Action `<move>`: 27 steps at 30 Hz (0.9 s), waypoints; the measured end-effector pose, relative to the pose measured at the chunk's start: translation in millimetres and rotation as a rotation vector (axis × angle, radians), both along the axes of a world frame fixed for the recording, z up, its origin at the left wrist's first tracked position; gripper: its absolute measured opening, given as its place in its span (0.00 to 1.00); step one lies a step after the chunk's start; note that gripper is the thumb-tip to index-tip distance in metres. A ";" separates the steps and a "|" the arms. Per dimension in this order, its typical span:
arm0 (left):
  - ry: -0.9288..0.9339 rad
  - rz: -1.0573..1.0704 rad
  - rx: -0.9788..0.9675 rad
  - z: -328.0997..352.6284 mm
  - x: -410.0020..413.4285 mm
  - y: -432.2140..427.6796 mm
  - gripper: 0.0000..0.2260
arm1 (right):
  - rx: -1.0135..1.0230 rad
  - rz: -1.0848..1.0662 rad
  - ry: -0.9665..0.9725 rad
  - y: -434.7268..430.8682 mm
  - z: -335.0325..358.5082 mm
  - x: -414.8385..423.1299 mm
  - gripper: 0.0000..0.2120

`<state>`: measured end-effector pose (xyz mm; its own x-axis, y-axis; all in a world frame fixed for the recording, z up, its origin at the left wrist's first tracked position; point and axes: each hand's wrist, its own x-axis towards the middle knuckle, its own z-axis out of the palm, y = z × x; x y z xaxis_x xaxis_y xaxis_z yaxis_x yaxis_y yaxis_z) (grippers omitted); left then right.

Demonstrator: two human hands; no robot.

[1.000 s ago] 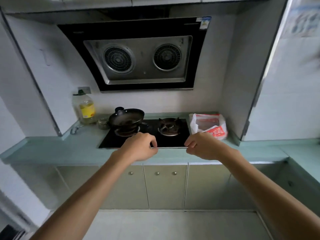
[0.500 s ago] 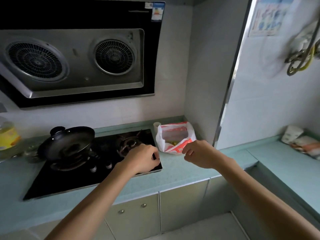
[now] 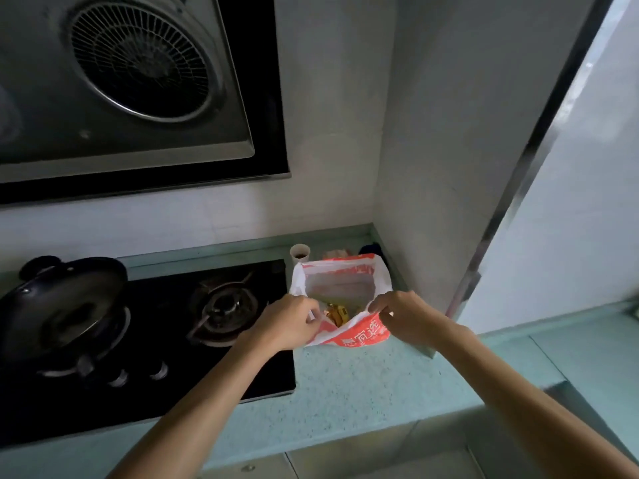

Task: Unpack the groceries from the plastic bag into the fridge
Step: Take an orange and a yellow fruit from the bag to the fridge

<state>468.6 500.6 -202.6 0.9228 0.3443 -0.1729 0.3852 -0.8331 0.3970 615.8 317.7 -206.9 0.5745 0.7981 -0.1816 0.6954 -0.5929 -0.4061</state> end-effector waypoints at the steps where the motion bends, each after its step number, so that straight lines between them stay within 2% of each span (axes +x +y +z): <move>1: 0.005 0.011 -0.008 -7.3 13.1 3.5 0.08 | 0.018 0.011 0.016 7.0 -5.8 11.9 0.17; 6: 0.024 0.049 -0.054 -51.1 67.8 16.0 0.10 | 0.131 0.112 0.087 44.0 -42.1 49.9 0.16; 10: 0.039 0.029 -0.095 -91.3 101.4 17.6 0.11 | -0.109 0.142 0.170 66.5 -90.7 68.7 0.18; 12: 0.064 -0.014 -0.137 -120.3 114.3 20.8 0.16 | -0.162 0.144 0.203 66.8 -116.0 76.0 0.17; 16: 0.287 -0.137 -0.068 -168.0 126.8 38.2 0.11 | -0.309 0.056 0.194 55.8 -141.4 97.8 0.17; 18: 0.341 -0.137 -0.041 -181.6 129.5 47.3 0.10 | -0.307 -0.051 0.206 49.7 -152.6 111.5 0.17; 20: 0.312 -0.092 -0.023 -193.9 133.4 54.2 0.08 | -0.267 -0.119 0.207 51.0 -161.3 122.6 0.16; 21: 0.283 -0.042 -0.022 -199.3 136.0 56.4 0.08 | -0.218 -0.143 0.232 53.7 -164.5 126.1 0.19; 24: 0.194 0.098 -0.066 -210.7 146.8 58.2 0.16 | -0.113 -0.166 0.276 68.8 -171.3 126.8 0.25; 27: 0.189 0.130 -0.097 -220.3 158.1 59.0 0.22 | -0.086 -0.285 0.232 89.4 -182.2 122.6 0.33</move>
<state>626.7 559.6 -422.9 0.8201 0.4315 -0.3759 0.5616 -0.7330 0.3838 738.4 407.0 -389.2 0.7068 0.5887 -0.3923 0.3933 -0.7879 -0.4737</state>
